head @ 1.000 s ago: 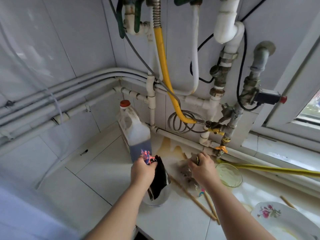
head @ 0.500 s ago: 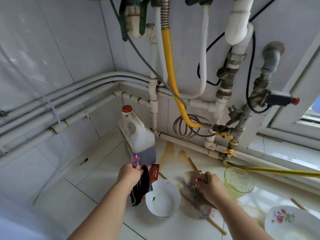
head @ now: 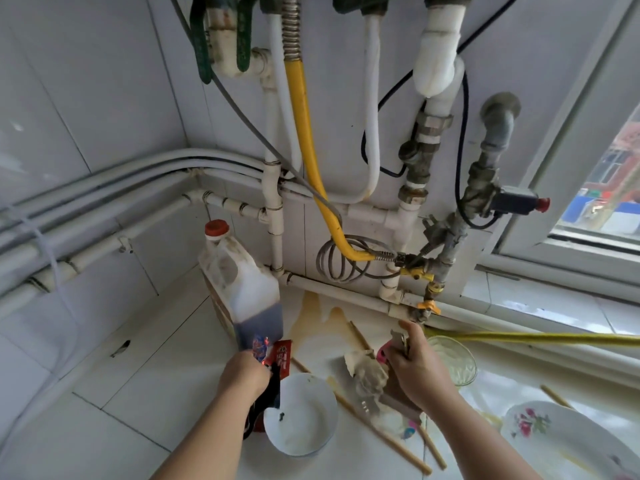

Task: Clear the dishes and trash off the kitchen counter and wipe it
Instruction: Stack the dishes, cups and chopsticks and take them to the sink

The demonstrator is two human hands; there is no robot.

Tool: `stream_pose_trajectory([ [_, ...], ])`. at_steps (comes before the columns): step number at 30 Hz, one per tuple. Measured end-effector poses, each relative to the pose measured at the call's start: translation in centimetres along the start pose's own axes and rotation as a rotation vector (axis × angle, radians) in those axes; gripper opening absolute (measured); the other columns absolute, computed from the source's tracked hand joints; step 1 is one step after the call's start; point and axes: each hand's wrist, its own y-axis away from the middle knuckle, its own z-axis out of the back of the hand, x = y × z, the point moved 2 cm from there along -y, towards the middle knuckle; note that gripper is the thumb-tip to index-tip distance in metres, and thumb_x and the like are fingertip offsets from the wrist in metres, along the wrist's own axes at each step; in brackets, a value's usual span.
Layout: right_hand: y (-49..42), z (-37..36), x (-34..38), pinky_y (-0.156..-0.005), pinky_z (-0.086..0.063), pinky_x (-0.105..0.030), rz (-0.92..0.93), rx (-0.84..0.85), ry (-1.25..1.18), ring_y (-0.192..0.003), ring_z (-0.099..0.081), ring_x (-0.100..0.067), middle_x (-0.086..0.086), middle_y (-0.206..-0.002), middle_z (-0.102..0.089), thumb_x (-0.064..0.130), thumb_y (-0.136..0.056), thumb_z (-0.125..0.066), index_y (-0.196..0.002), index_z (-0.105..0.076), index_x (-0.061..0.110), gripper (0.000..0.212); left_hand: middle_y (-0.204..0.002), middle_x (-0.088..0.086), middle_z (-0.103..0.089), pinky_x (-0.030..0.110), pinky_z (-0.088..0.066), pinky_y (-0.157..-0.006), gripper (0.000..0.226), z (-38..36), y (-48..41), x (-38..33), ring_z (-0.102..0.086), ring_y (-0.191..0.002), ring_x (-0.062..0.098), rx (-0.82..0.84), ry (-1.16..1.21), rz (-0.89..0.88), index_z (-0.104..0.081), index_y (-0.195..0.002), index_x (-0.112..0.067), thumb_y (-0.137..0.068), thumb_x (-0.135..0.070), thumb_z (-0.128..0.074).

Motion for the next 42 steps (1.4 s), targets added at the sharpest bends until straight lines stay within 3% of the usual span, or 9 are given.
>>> stream_pose_trajectory([
  [6,-0.2,0.3,-0.7,-0.073,-0.053,-0.039,-0.133,0.032,-0.078,-0.078,-0.061,-0.021,0.001,-0.085,-0.062,0.022,-0.088,-0.064,-0.106,-0.051,0.021,0.023,-0.114,0.017,-0.065,0.034,-0.050,-0.082,0.031,-0.2,0.6,0.9,-0.061,-0.101,0.035,-0.079,0.054,0.030,-0.057,-0.117,-0.013,-0.086,-0.010,-0.053],
  [12,-0.2,0.1,-0.6,-0.075,-0.055,-0.043,-0.211,0.010,-0.180,-0.078,-0.063,-0.025,-0.006,-0.085,-0.065,0.012,-0.078,-0.073,-0.089,-0.050,0.018,0.026,-0.101,0.013,-0.070,0.034,-0.053,-0.081,0.027,0.5,0.4,1.5,-0.065,-0.092,0.032,-0.025,0.155,0.064,-0.068,-0.106,-0.013,-0.079,-0.016,-0.069],
  [16,-0.6,0.1,-0.7,-0.074,-0.057,-0.048,-0.220,0.029,-0.175,-0.079,-0.065,-0.030,-0.009,-0.085,-0.066,-0.001,-0.072,-0.069,-0.088,-0.051,0.018,0.030,-0.101,0.014,-0.069,0.032,-0.050,-0.080,0.032,0.3,0.1,0.4,-0.064,-0.092,0.030,0.044,0.227,0.023,-0.066,-0.105,-0.005,-0.077,-0.016,-0.076],
  [20,-0.4,-0.6,-0.8,-0.067,-0.056,-0.040,-0.176,0.054,-0.084,-0.072,-0.065,-0.023,-0.003,-0.082,-0.064,0.004,-0.076,-0.070,-0.090,-0.051,0.020,0.029,-0.102,0.014,-0.070,0.029,-0.048,-0.072,0.034,0.0,-0.2,-0.1,-0.066,-0.092,0.030,0.035,0.061,-0.002,-0.065,-0.108,-0.006,-0.077,-0.019,-0.073],
  [24,-0.6,-1.0,-0.8,-0.066,-0.057,-0.040,-0.134,0.043,-0.017,-0.071,-0.064,-0.022,0.000,-0.081,-0.064,0.008,-0.077,-0.069,-0.089,-0.049,0.022,0.028,-0.120,0.013,-0.065,0.035,-0.049,-0.087,0.045,-0.6,-0.2,0.3,-0.061,-0.110,0.034,-0.033,-0.084,-0.006,-0.055,-0.130,-0.016,-0.085,-0.013,-0.057],
  [27,-0.8,-1.0,-0.5,-0.058,-0.055,-0.032,-0.122,0.043,0.003,-0.071,-0.063,-0.019,0.002,-0.083,-0.063,0.007,-0.078,-0.068,-0.095,-0.049,0.022,0.030,-0.116,0.013,-0.066,0.035,-0.051,-0.087,0.037,-0.3,-0.3,0.7,-0.062,-0.107,0.033,-0.026,-0.099,0.024,-0.061,-0.121,-0.011,-0.084,-0.013,-0.055],
  [35,-1.1,-0.4,1.0,-0.065,-0.059,-0.039,-0.146,0.097,-0.005,-0.074,-0.065,-0.022,-0.001,-0.087,-0.063,0.008,-0.071,-0.073,-0.097,-0.050,0.026,0.039,-0.090,0.014,-0.069,0.030,-0.045,-0.068,0.010,3.8,0.3,3.2,-0.064,-0.086,0.031,-0.057,0.133,0.009,-0.064,-0.086,-0.013,-0.078,-0.020,-0.067],
  [39,-1.4,-1.0,1.8,-0.059,-0.050,-0.028,-0.096,0.103,0.058,-0.073,-0.059,-0.015,0.004,-0.083,-0.060,0.007,-0.075,-0.069,-0.101,-0.051,0.023,0.036,-0.084,0.017,-0.067,0.036,-0.050,-0.073,0.010,5.9,1.2,3.2,-0.064,-0.079,0.032,-0.113,0.279,-0.012,-0.058,-0.089,-0.009,-0.079,-0.009,-0.061],
  [42,-1.7,-1.9,2.1,-0.059,-0.049,-0.028,-0.083,0.127,0.097,-0.077,-0.059,-0.018,0.001,-0.089,-0.061,0.006,-0.078,-0.063,-0.105,-0.049,0.023,0.034,-0.079,0.020,-0.061,0.035,-0.045,-0.067,0.006,6.8,2.5,1.6,-0.059,-0.072,0.030,-0.094,0.459,-0.001,-0.053,-0.086,-0.008,-0.084,-0.002,-0.054],
])
